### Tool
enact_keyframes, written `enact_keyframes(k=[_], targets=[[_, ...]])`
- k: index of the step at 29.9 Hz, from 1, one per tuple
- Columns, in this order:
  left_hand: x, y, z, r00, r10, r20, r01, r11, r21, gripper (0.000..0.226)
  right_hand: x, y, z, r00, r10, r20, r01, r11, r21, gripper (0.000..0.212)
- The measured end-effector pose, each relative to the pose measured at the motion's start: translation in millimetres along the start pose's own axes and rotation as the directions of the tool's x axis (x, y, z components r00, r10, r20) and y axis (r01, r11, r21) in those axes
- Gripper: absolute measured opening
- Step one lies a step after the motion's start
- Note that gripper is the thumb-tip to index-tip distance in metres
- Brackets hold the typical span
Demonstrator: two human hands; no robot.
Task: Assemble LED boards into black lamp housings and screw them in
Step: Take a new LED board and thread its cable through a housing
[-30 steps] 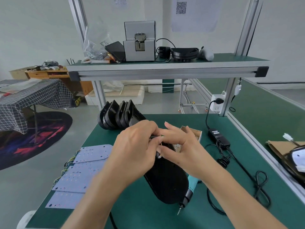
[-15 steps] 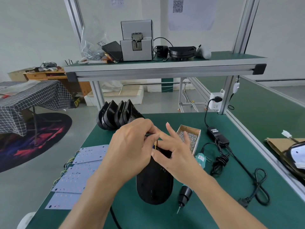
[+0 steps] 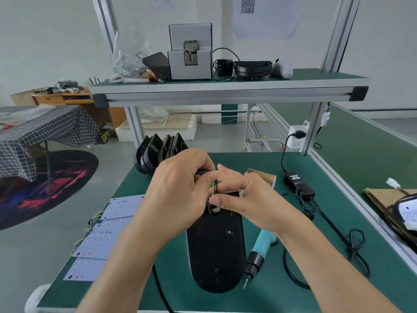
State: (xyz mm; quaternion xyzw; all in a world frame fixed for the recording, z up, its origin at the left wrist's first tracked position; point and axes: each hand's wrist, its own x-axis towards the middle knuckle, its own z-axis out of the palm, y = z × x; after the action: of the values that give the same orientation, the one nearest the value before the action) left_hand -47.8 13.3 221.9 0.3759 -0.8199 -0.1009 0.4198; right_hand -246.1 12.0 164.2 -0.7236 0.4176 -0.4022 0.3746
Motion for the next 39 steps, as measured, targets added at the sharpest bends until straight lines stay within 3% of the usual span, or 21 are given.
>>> enact_keyframes(k=[3,7,14,22,29,32,36,39], targets=[[-3,0,3,1.0,0.014,0.028,-0.014,1.0,0.015,0.016,-2,7,2,1.0,0.002,0.009,-0.001,0.999,-0.047,0.009],[-2,-3,8,0.999,0.03,0.032,-0.03,0.999,0.02,0.017,-6,9,5,0.994,0.099,-0.034,-0.102,0.99,-0.096,0.014],[-3,-4,13,0.998,0.055,0.025,-0.056,0.998,0.04,0.02,-6,17,8,0.988,0.126,-0.084,-0.139,0.976,-0.168,0.017],[-4,-8,16,0.999,0.049,0.014,-0.05,0.997,0.065,0.016,-5,24,15,0.984,0.141,-0.112,-0.148,0.988,-0.05,0.018],[-6,-13,19,0.998,0.057,0.011,-0.058,0.997,0.056,0.017,-7,31,15,0.98,0.132,-0.147,-0.147,0.985,-0.091,0.022],[-5,-18,20,0.999,0.02,-0.041,-0.018,0.999,0.048,0.016,-7,27,9,0.971,0.127,-0.202,-0.159,0.975,-0.152,0.026],[-5,-27,19,0.981,-0.128,-0.145,0.118,0.99,-0.076,0.016,-10,16,-2,0.984,0.072,-0.163,-0.125,0.93,-0.345,0.035],[-4,-28,19,0.978,-0.154,-0.142,0.139,0.984,-0.108,0.015,-11,6,-8,0.996,0.045,-0.077,-0.073,0.907,-0.414,0.021]])
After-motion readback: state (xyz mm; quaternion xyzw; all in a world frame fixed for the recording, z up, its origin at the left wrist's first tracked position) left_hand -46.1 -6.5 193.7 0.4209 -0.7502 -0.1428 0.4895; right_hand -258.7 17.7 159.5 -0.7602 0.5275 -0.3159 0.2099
